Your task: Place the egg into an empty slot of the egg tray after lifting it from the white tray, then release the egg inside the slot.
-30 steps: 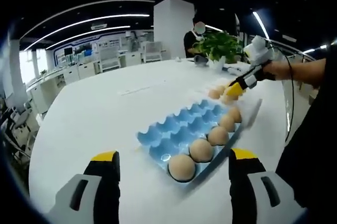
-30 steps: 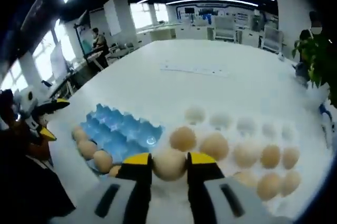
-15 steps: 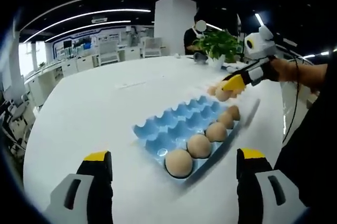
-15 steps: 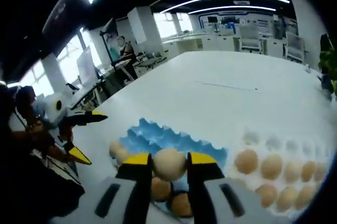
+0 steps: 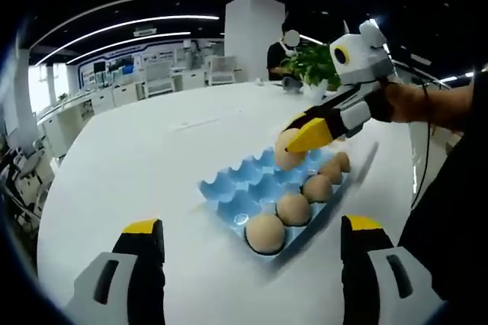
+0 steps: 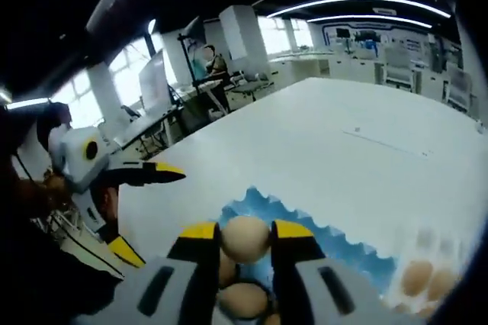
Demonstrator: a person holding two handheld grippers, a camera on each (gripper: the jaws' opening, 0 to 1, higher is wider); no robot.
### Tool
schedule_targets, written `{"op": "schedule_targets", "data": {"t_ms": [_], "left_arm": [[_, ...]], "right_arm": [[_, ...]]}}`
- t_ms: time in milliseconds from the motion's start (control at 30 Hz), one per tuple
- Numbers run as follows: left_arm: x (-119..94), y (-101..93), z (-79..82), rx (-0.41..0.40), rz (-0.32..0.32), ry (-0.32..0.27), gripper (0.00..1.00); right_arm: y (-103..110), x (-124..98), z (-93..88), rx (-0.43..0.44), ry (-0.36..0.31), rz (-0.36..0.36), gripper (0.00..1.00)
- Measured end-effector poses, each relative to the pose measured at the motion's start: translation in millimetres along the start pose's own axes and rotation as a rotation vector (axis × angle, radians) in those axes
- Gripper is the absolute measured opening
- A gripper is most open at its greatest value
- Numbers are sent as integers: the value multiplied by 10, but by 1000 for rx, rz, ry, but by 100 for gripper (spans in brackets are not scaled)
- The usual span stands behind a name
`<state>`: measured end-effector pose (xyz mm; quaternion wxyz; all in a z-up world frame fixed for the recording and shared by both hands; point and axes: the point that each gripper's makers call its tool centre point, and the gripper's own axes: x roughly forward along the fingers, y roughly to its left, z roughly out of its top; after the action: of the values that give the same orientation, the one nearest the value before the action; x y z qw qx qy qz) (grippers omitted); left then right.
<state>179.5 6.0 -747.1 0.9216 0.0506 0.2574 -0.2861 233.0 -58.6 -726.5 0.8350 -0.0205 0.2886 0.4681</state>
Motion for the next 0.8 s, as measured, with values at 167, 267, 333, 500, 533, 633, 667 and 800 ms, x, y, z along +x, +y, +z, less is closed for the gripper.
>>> {"op": "schedule_targets", "data": {"t_ms": [167,267,333,500,533,633,667,800], "left_arm": [[11,12,40,6,0,-12,96],[24,13,50,12,-1,-16,95],[30,9,44,15,-4,-12,95],[25,-5,37,14,-4,-10,93],[23,-9,36,13,-6,-10,93],[20,-10,37,13,-2,-9,92],[18,2,43,15,7,-11,92],[19,3,77,14,10,-23,91]], "right_arm": [[74,161,38,-14,-6,14,25],[127,289,30,-29,1,27,25],[154,347,5,-42,11,31,25],[205,466,-37,-51,19,46,25],[211,496,-61,-62,30,48,25],[222,544,-86,-86,37,45,25],[225,549,-87,-86,38,47,25],[255,608,-107,-97,46,49,25]]}}
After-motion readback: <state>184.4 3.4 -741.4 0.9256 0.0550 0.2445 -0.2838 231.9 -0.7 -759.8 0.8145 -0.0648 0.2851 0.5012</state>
